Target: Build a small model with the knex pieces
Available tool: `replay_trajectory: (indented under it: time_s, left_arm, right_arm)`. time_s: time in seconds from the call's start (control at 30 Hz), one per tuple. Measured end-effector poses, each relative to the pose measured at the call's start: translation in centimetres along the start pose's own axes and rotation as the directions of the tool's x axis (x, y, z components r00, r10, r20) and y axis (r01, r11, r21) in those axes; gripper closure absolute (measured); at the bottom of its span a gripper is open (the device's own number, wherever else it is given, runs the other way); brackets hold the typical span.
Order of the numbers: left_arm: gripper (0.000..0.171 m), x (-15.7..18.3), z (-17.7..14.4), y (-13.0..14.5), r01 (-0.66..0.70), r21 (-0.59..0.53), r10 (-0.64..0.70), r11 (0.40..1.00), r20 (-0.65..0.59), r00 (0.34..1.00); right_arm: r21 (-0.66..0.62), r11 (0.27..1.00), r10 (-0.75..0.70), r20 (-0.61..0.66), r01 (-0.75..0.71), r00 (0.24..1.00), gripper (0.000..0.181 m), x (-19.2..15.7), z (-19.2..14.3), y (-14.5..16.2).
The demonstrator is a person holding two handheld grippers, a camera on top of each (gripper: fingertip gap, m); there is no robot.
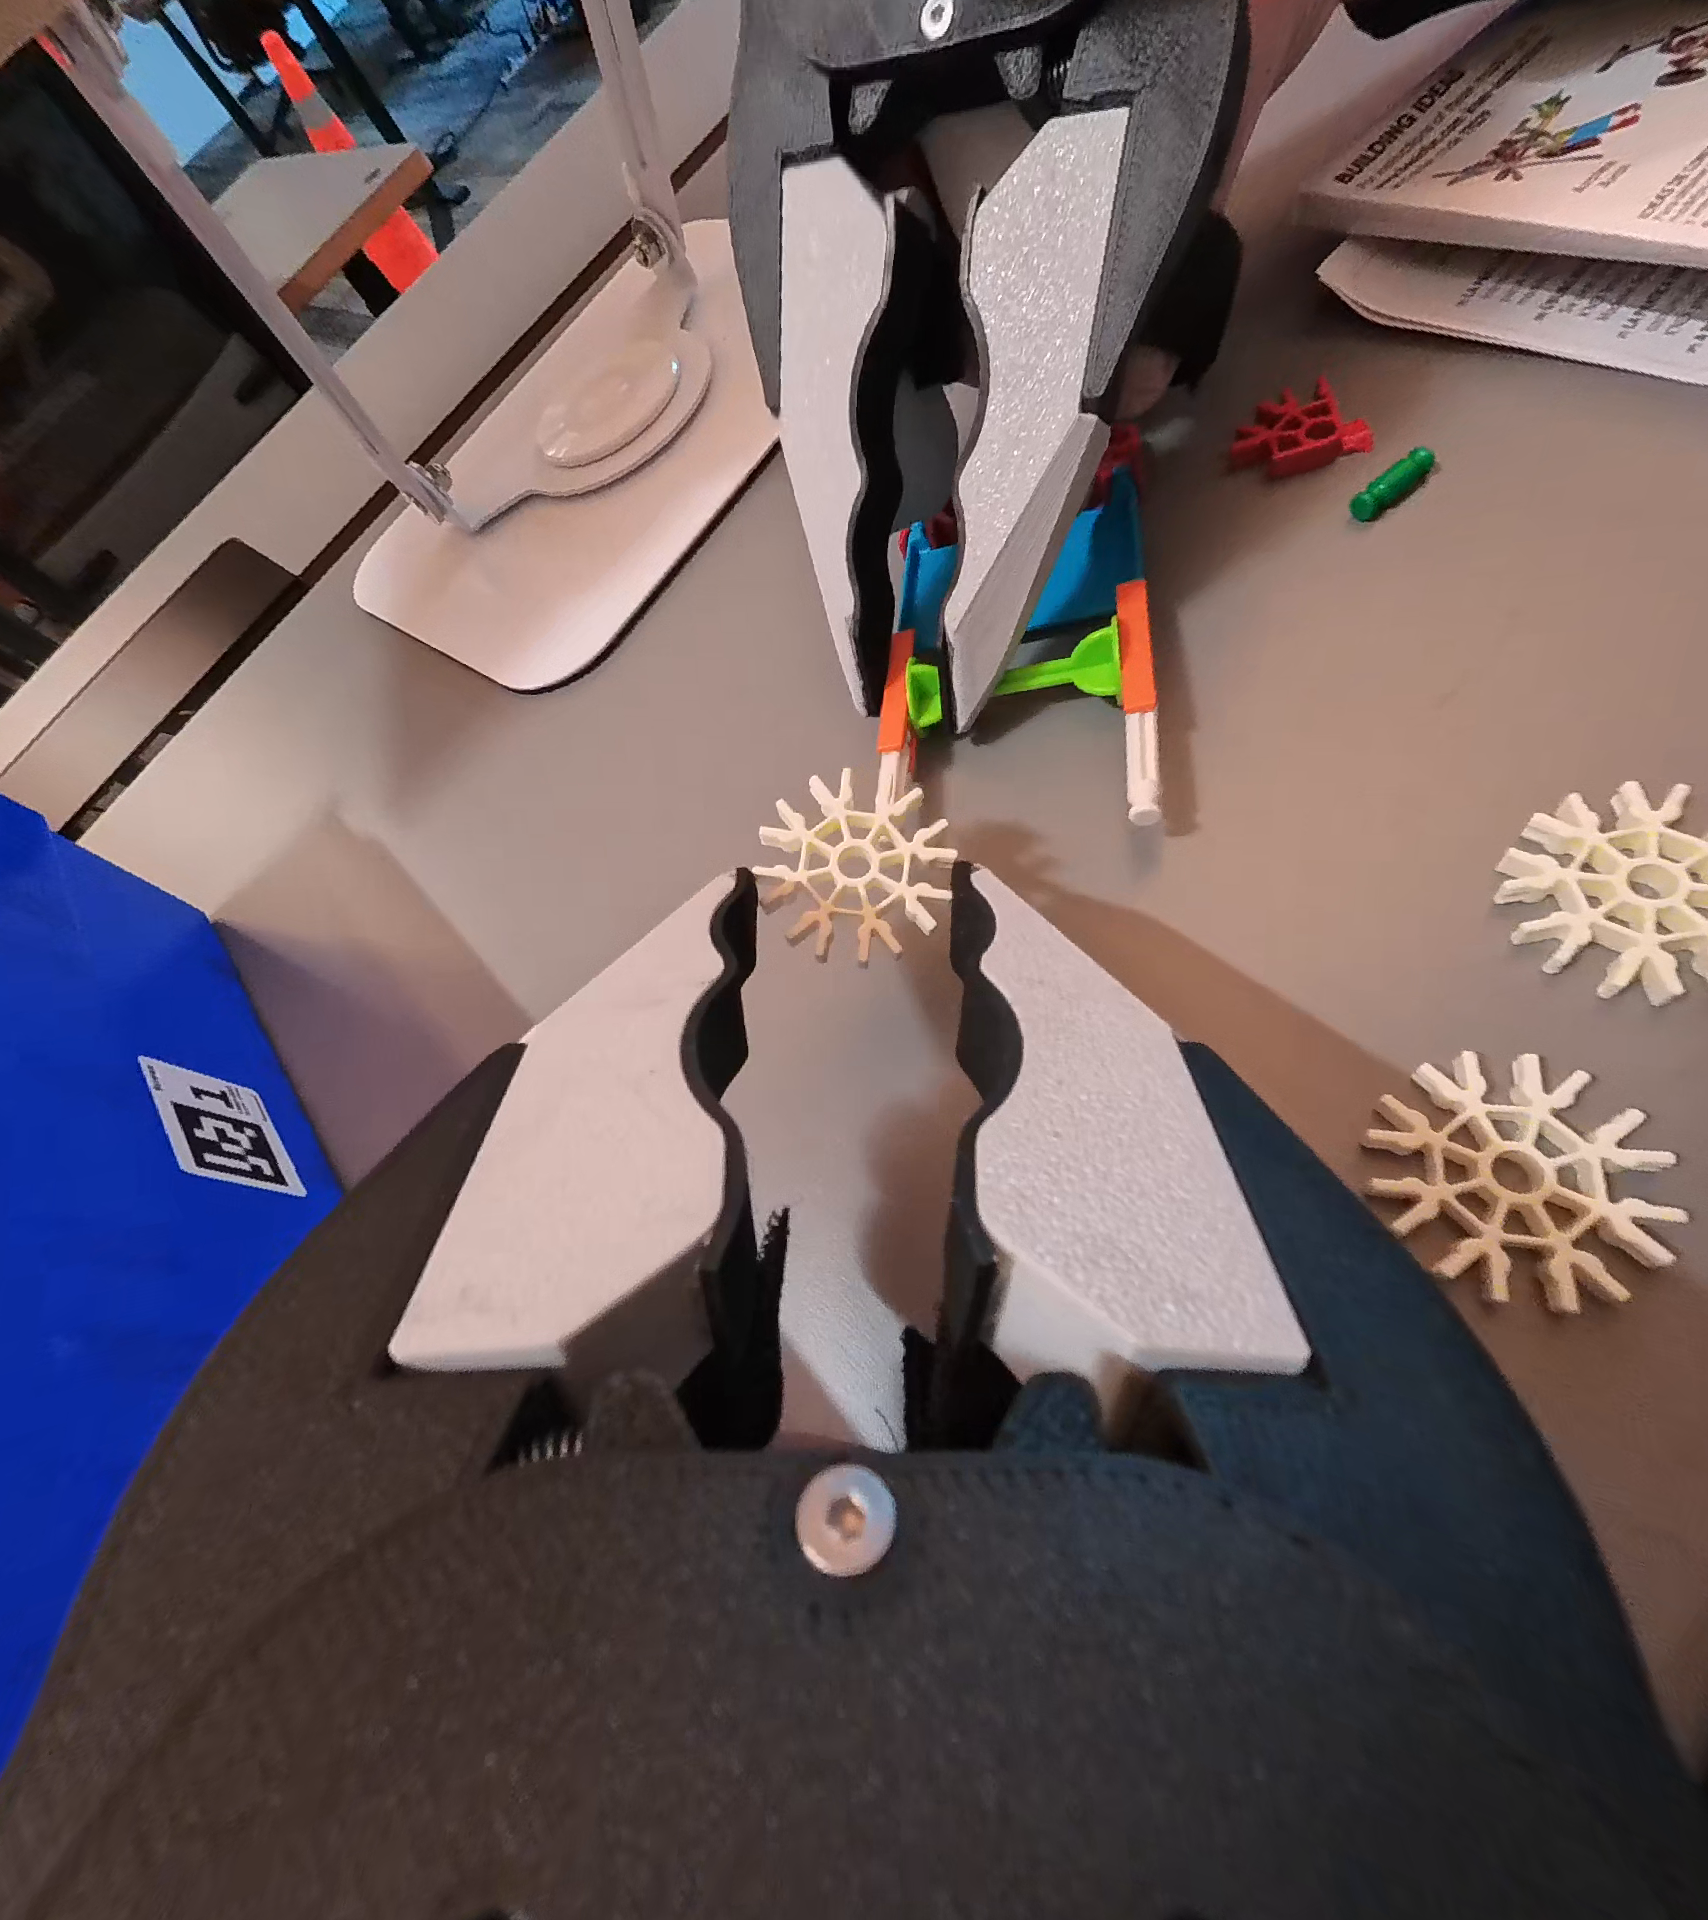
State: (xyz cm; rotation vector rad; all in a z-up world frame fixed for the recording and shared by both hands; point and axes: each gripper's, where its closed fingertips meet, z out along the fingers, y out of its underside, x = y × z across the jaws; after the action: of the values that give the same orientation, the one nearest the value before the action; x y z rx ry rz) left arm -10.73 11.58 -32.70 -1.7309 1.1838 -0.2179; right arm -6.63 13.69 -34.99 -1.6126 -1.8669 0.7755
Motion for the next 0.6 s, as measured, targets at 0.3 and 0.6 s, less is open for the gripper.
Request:
replay_trajectory:
  time_s: [0.3,0.6]
  left_arm:
    - [0.136,-0.4,0.2,-0.1,0.001,0.000,-0.001,1.000,0.016,1.000]
    - [0.136,-0.5,0.2,-0.2,0.001,0.002,-0.001,1.000,0.025,1.000]
  right_arm:
    - [0.029,0.999,0.023,-0.028,-0.022,0.999,0.155,0.7,-0.8,-0.6]
    - [-0.012,0.998,0.059,-0.038,-0.059,0.998,0.165,1.3,-0.5,0.6]
